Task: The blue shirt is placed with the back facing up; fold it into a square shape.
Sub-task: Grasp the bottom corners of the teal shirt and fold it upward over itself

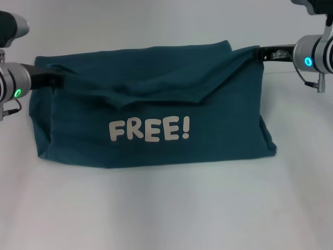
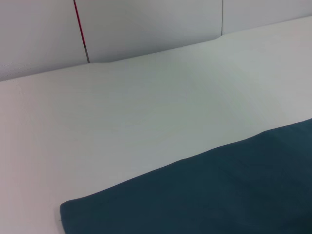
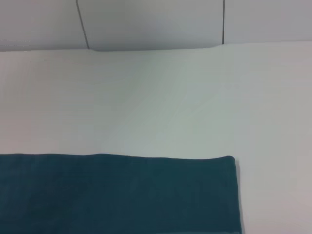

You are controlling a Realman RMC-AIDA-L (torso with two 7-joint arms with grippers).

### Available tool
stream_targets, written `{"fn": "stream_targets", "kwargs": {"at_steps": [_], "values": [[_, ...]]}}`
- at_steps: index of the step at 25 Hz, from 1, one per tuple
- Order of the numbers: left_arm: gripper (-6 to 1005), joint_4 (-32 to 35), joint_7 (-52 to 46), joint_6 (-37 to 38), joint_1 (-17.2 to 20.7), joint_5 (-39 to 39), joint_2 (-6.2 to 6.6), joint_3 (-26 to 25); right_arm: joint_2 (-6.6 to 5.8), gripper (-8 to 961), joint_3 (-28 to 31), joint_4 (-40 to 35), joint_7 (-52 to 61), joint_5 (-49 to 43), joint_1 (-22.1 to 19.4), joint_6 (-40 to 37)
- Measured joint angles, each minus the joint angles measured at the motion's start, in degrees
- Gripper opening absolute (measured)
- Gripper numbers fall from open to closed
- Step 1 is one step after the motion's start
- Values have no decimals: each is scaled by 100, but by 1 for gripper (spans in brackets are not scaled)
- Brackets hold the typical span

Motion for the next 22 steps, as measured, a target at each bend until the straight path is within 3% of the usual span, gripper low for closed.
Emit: {"fn": "stream_targets", "kwargs": {"at_steps": [17,20,22], "values": [[16,-209,56,-247,-57,36,17,31,9,43,-257,197,4,334,9,542],[81,-211,45,-238,-62,36,22,46,9,43,-262,197,-7,372,-4,595],[124,-243,49,-216,-90,36,24,56,9,115,-263,198,-8,366,-5,600]]}}
